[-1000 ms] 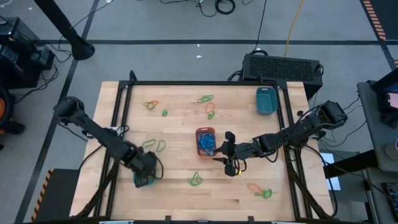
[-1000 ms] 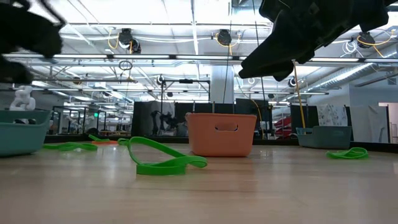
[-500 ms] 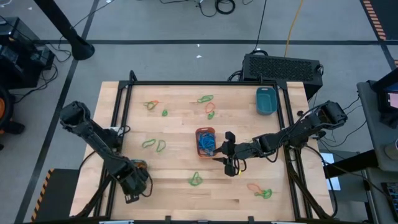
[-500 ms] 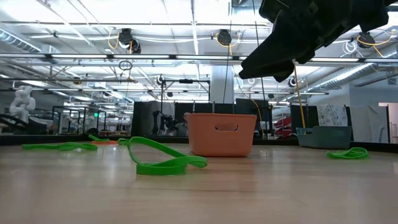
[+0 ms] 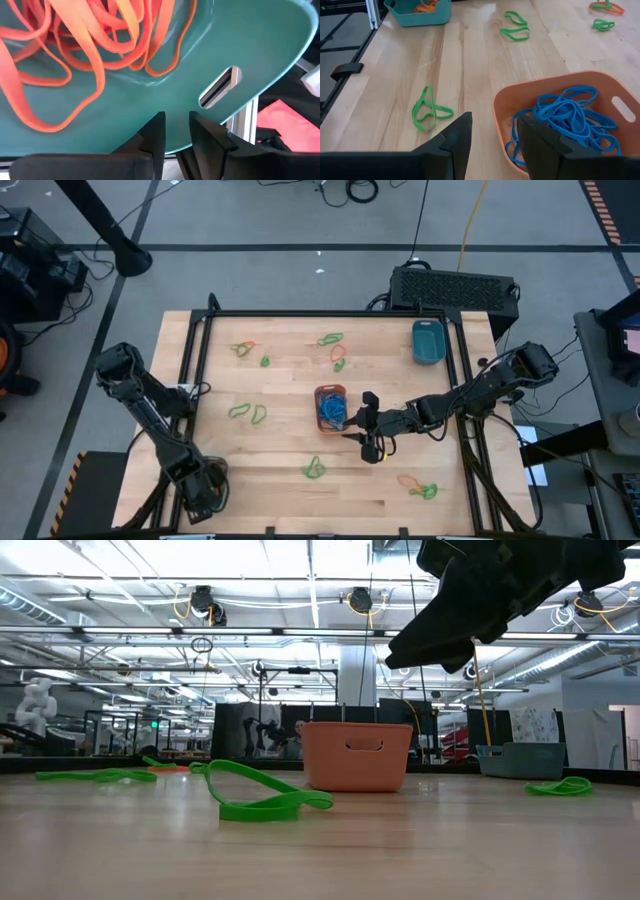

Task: Sort rubber bands into baskets
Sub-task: Move the green bin to the bottom left of the table, then put the orange rubber band into the green bin

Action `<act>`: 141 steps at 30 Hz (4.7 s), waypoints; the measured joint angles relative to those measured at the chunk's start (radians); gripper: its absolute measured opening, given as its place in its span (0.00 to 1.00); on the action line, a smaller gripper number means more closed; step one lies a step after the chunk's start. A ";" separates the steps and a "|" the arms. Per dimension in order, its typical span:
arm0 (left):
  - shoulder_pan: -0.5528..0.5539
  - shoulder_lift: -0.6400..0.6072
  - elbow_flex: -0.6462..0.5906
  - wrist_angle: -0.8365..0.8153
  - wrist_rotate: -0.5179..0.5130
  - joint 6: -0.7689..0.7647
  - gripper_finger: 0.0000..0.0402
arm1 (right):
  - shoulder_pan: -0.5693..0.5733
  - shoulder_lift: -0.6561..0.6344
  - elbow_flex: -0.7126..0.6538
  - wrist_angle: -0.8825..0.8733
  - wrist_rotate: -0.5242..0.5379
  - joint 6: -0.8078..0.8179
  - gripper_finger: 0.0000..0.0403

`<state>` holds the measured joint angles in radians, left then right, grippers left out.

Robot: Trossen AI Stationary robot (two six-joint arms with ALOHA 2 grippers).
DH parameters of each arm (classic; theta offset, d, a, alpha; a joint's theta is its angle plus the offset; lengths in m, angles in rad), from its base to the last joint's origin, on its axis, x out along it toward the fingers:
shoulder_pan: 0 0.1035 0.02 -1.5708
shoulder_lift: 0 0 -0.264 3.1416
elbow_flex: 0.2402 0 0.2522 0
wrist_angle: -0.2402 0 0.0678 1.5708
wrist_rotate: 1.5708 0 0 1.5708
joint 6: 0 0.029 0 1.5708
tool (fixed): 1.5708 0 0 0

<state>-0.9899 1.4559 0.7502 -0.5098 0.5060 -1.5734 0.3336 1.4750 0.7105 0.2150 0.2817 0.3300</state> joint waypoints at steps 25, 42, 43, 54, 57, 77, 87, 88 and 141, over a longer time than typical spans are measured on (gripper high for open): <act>0.298 -0.078 0.000 0.237 -0.633 1.036 0.23 | 0.213 -0.041 0.396 -1.078 -0.314 0.625 0.37; 0.395 -0.047 -0.020 0.816 -0.926 1.580 0.23 | 0.439 0.043 0.159 -0.774 -0.237 0.850 0.37; 0.395 -0.040 -0.020 0.817 -0.926 1.580 0.23 | 0.447 0.052 0.159 -0.771 -0.230 0.839 0.37; 0.395 0.096 -0.020 0.851 -0.922 1.579 0.23 | 0.467 0.146 0.159 -0.771 -0.152 0.739 0.33; 0.395 0.125 -0.020 0.861 -0.922 1.579 0.23 | 0.467 0.185 0.159 -0.759 -0.188 0.730 0.31; 0.433 0.218 -0.021 1.174 -0.747 1.588 0.23 | 0.445 0.164 0.331 -0.786 -0.023 0.538 0.01; 0.471 0.461 -0.020 1.674 -0.696 1.685 0.23 | 0.381 0.159 0.457 -0.521 0.191 0.258 0.00; 0.474 0.481 -0.017 1.719 -0.695 1.688 0.23 | 0.376 0.159 0.457 -0.483 0.191 0.231 0.00; 0.532 0.572 0.167 1.644 -0.713 1.711 0.02 | 0.282 0.165 0.457 -0.304 0.134 -0.069 0.16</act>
<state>-0.4576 2.0277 0.9169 1.1347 -0.2070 0.1375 0.6155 1.6402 1.1671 -0.0895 0.4155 0.2612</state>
